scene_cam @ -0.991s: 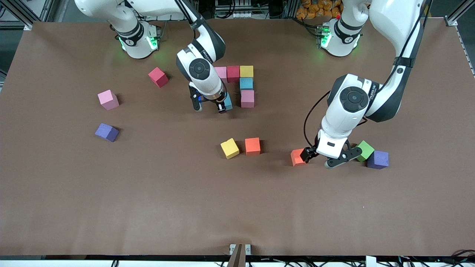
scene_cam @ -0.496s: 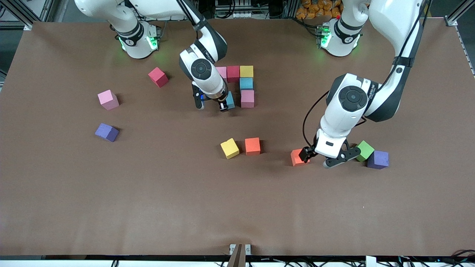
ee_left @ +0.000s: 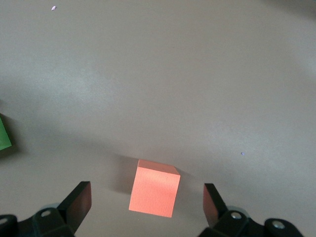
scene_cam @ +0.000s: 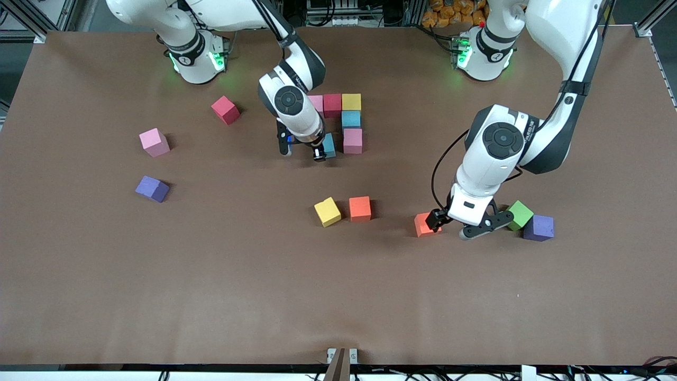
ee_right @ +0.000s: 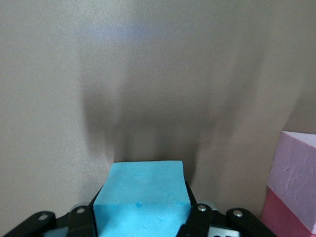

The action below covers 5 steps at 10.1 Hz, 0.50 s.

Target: Form number 2 with 11 blocks

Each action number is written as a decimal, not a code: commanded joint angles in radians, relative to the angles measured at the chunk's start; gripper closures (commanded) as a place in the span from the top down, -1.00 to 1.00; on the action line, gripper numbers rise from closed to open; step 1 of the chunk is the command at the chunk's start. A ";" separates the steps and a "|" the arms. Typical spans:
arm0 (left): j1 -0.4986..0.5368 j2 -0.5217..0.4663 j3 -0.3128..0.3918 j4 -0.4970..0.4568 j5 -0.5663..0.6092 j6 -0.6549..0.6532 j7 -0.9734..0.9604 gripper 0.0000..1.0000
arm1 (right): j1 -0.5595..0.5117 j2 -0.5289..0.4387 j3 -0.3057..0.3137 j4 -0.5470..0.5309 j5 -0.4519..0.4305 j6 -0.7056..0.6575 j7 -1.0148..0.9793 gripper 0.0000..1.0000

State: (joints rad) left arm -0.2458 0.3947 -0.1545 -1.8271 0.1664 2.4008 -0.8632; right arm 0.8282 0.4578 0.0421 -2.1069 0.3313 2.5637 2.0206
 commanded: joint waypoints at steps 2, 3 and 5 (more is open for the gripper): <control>-0.001 0.004 0.000 0.023 0.025 -0.019 0.004 1.00 | 0.006 0.009 0.009 0.015 0.012 0.013 0.027 -1.00; -0.001 0.004 0.000 0.023 0.025 -0.019 0.006 1.00 | 0.008 0.009 0.009 0.019 0.012 0.013 0.039 -1.00; -0.001 0.004 0.000 0.023 0.025 -0.019 0.007 1.00 | 0.008 0.010 0.010 0.021 0.012 0.015 0.049 -1.00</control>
State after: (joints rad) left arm -0.2458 0.3947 -0.1545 -1.8214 0.1664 2.4008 -0.8627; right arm 0.8328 0.4577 0.0470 -2.0996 0.3313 2.5687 2.0441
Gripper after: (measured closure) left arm 0.000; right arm 0.410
